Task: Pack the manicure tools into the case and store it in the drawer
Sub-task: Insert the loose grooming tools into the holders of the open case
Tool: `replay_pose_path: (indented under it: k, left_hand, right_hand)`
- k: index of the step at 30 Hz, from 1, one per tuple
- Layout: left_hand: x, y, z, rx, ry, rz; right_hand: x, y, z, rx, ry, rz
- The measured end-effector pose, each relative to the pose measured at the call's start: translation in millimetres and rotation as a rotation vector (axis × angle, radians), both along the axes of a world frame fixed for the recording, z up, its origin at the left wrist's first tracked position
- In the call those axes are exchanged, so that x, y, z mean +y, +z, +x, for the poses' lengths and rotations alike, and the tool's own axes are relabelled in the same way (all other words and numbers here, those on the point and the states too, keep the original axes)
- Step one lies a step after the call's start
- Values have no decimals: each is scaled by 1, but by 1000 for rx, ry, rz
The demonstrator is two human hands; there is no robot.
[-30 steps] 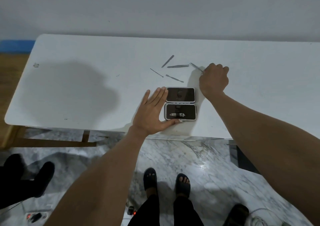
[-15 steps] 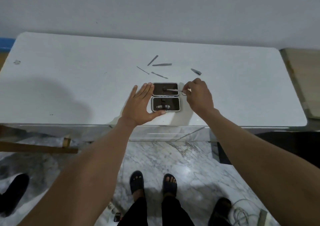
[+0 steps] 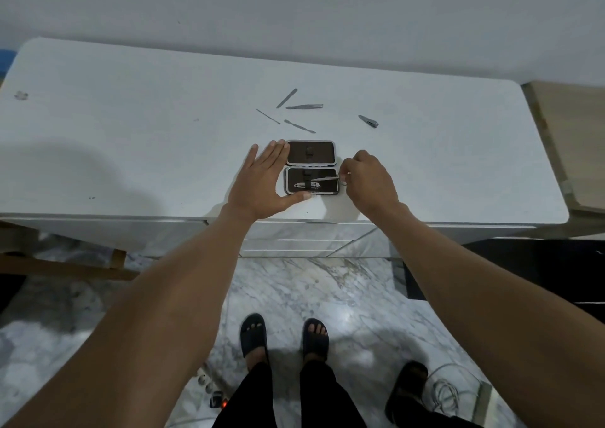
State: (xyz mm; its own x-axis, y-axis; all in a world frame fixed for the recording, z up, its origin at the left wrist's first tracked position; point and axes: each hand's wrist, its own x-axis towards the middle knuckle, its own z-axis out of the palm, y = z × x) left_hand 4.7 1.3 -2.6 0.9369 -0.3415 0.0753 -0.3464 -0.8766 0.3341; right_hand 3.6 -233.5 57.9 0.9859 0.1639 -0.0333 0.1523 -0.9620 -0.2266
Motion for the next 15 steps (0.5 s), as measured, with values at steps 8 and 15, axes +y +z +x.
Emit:
replay_pose_path:
  k: [8,15]
  left_hand:
    - [0,-2,1,5,1,-7]
    - [1,-4,1,-3,-5,-10]
  right_hand:
    - [16,-4,0,-7,5,28]
    - [31,-9,-1,-36,20,-1]
